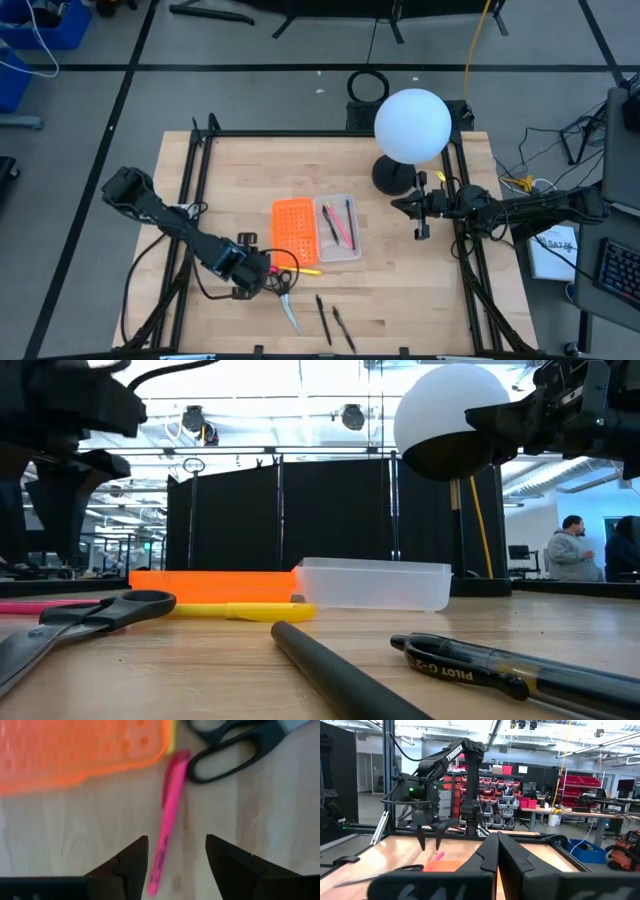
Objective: Pick & place school supplies into a supply box
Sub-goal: Put the pink pen into the supply box
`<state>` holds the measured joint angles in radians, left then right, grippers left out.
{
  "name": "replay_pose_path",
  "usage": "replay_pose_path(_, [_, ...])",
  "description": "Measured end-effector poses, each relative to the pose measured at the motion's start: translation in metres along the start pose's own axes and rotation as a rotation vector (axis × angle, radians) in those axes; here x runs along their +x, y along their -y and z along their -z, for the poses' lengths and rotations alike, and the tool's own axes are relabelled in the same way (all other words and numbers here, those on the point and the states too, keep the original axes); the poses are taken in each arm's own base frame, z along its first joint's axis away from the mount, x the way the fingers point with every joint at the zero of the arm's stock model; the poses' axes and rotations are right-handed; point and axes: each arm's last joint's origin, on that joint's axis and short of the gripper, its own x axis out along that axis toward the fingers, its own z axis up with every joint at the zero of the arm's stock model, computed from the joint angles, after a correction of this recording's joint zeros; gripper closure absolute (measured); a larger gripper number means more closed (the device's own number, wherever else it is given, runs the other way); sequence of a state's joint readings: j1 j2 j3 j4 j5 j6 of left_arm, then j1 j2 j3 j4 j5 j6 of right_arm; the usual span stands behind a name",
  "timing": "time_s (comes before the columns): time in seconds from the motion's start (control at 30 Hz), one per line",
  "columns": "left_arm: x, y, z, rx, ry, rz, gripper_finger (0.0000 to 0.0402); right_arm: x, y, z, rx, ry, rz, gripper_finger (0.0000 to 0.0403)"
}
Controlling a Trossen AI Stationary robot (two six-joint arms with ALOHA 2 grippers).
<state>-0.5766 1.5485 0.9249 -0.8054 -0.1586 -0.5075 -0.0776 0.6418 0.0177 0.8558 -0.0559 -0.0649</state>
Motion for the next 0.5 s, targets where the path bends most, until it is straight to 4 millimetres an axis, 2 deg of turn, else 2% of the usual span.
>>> replay_pose_path(0.13, [0.005, -0.001, -0.004, 0.055, 0.026, -0.043, 0.0204, 0.0, 0.0, 0.0, -0.007, 0.0, 0.0, 0.0403])
replay_pose_path(0.5, [0.035, 0.001, -0.004, 0.085, -0.119, -0.029, 0.0229, 0.0, 0.0, 0.0, -0.011, 0.0, 0.002, 0.0403])
